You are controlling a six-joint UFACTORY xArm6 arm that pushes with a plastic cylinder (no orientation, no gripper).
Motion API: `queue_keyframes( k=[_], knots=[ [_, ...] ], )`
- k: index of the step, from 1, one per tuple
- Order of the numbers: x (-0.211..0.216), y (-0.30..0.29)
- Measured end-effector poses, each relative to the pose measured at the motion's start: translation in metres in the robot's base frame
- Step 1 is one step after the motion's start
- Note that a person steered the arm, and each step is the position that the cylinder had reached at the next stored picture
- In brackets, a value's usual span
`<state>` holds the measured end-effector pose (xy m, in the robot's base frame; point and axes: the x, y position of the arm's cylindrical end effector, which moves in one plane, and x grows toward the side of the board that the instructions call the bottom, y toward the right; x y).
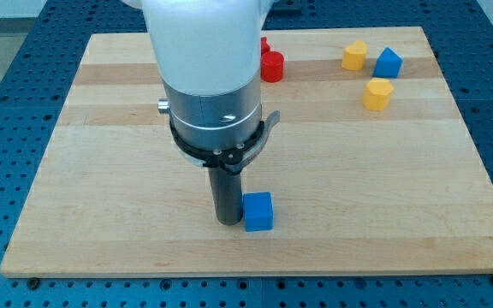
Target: Move your arm to the bottom of the blue triangle
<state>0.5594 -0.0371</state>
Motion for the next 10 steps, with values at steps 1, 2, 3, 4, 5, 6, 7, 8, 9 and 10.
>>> queue_keyframes(
  k=[1,2,3,4,5,6,7,8,9,10],
  knots=[
    [-0.005,0.0],
    [-0.049,-0.002],
    [-0.092,0.0],
    [-0.099,0.04],
    [-0.093,0.103],
    [-0.087,0.163],
    [-0.084,0.216],
    [-0.105,0.242],
    [-0.162,0.251],
    [-0.237,0.251]
  ],
)
